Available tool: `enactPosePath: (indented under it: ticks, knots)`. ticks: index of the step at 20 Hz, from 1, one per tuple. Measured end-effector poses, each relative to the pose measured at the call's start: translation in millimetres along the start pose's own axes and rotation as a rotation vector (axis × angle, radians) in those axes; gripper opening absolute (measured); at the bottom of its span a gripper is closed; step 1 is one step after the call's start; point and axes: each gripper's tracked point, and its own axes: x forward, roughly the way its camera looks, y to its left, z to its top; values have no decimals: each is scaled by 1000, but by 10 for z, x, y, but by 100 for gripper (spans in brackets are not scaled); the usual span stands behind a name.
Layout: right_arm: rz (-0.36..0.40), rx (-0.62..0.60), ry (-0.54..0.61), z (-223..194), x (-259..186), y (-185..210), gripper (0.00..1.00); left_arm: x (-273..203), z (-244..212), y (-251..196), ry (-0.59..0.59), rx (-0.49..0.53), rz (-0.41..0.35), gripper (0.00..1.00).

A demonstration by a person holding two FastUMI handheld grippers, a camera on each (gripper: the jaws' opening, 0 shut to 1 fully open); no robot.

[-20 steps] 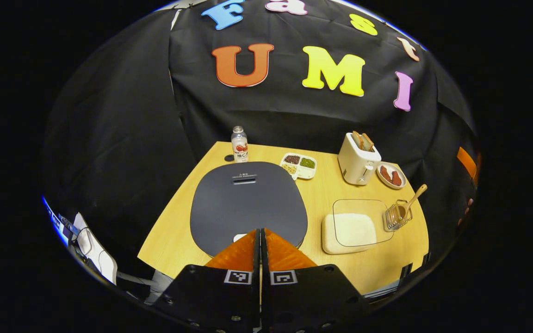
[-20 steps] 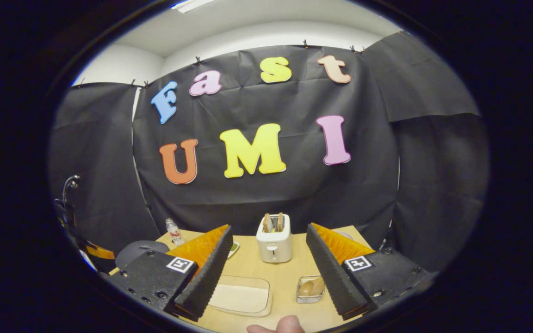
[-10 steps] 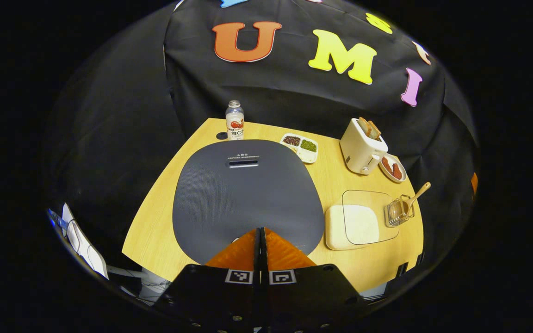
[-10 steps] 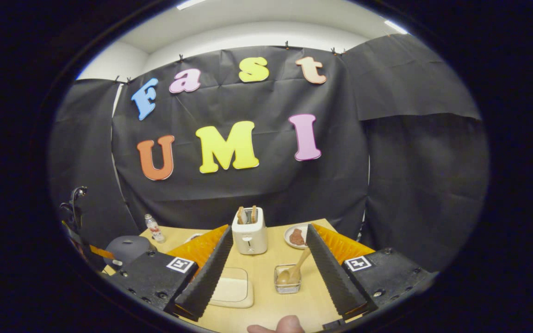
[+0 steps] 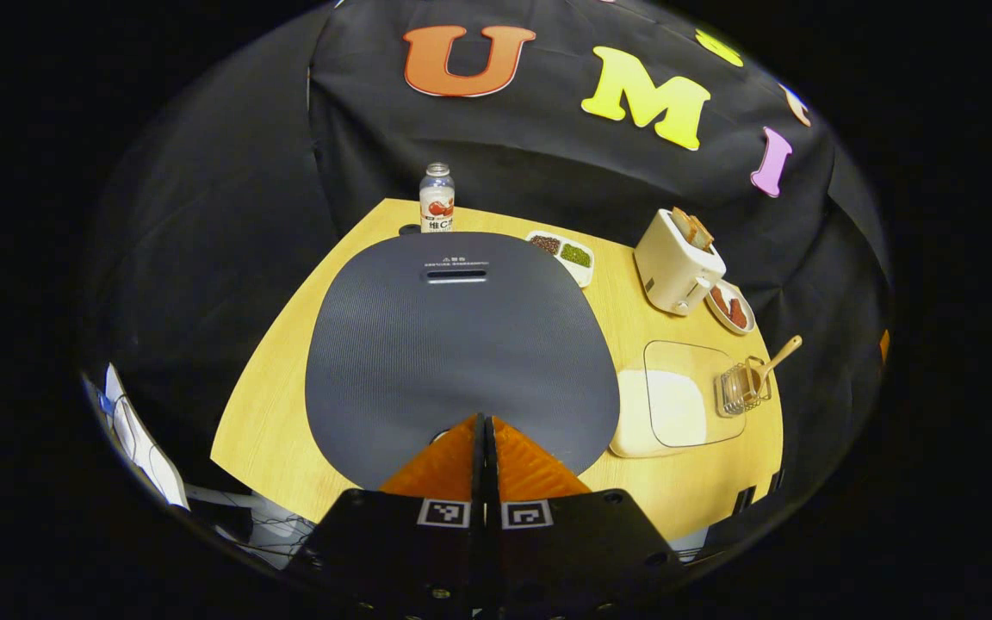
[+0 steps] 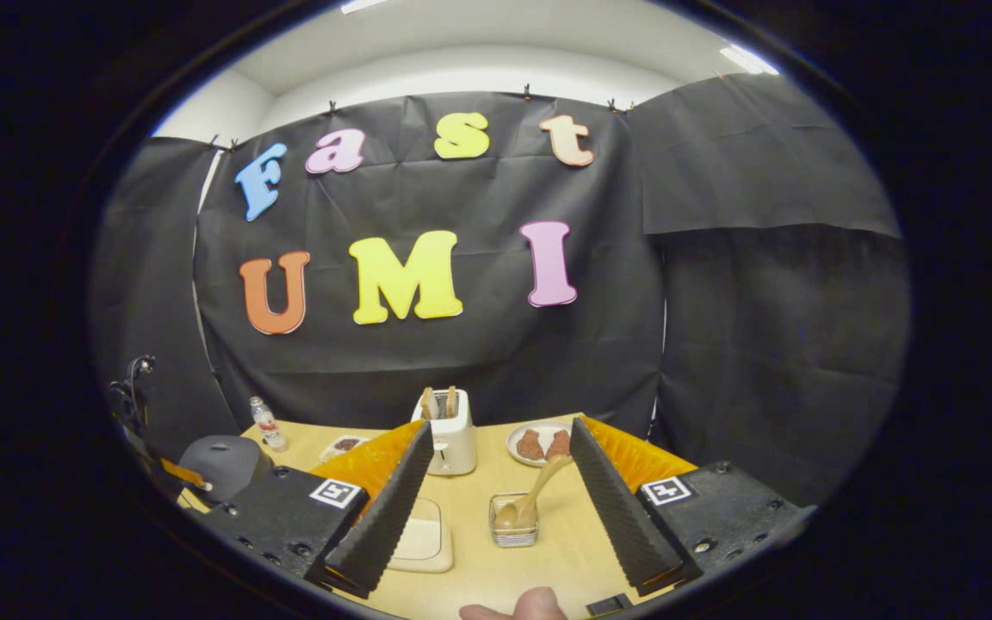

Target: Close the left gripper, press the button to open the rice cooker; take a wooden spoon from the chopstick holder with the right hand, scoop a spoonful of rice and pour it into the rice cooker, then put the wooden spoon back into the chopstick holder.

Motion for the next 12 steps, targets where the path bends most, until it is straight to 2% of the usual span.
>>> enactPosePath:
  ticks: [3,6,9,12]
  knots:
    - [21,10,-19,81,-53,97,99,2,-26,3,-13,59,29,0]
    - [33,-14,-51,222,-132,113,99,-72,12,-8,-63,18,13,0]
    - [26,-32,-82,353,-221,38,99,-255,199,-29,-166,24,16,0]
    - [18,-28,-86,404,-268,-17,99,-542,593,-48,-317,103,46,1]
